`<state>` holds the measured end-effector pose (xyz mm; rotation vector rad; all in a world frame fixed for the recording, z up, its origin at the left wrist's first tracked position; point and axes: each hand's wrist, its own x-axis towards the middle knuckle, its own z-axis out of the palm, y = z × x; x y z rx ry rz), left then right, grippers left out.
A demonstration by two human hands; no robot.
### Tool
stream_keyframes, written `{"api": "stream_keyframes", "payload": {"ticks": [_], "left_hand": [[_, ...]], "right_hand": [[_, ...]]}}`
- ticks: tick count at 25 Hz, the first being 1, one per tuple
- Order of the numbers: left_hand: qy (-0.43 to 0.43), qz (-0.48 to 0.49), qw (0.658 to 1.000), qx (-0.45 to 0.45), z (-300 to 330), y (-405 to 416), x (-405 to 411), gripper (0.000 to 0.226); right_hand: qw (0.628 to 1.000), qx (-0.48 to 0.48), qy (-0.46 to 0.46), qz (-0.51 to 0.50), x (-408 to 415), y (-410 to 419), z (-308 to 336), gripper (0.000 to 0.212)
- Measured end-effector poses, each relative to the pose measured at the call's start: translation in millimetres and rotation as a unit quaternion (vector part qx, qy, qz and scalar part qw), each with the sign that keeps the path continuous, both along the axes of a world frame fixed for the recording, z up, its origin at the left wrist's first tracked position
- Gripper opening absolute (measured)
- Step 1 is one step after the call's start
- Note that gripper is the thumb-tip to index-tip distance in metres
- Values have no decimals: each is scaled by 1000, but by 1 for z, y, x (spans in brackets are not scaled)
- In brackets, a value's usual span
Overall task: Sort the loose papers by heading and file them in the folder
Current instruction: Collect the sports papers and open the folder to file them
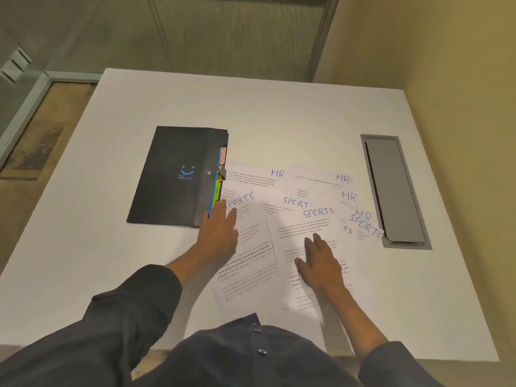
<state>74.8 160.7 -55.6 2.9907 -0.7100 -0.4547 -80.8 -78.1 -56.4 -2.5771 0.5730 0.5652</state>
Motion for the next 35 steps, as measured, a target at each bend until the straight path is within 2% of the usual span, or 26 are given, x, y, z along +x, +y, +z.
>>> {"api": "stream_keyframes", "payload": {"ticks": [3,6,8,11,15,20,24,26,29,32,35], "left_hand": [[75,-23,997,19,-14,-10,-48,67],[130,11,991,25,-19,-23,-77,87],[131,25,991,28,-14,-36,-82,91],[113,24,993,11,-7,-63,-87,89],[160,28,987,4,-11,-93,-105,99],[161,71,984,-5,-23,-110,-117,106],[154,82,985,-10,-23,-110,-114,107],[158,83,984,-12,-22,-112,-113,107],[170,66,983,-39,-17,-116,-112,104],[138,81,980,-118,-11,-114,-107,94],[61,156,980,-104,-8,-105,-103,83]], "right_hand": [[1000,4,2,8,2,-3,-3,62],[998,-13,-50,-35,3,-6,1,53],[993,-39,-67,-94,-2,-13,6,66],[980,-35,-24,-194,-14,-32,12,88],[985,1,22,-172,-22,-66,13,103],[986,43,10,-162,-20,-101,11,80],[967,146,2,-207,-22,-119,16,31],[971,159,-3,-176,-30,-122,14,34],[972,169,-49,-155,-46,-126,10,6],[956,188,-120,-190,-53,-135,15,13],[925,233,-193,-231,-58,-148,29,14]]}}
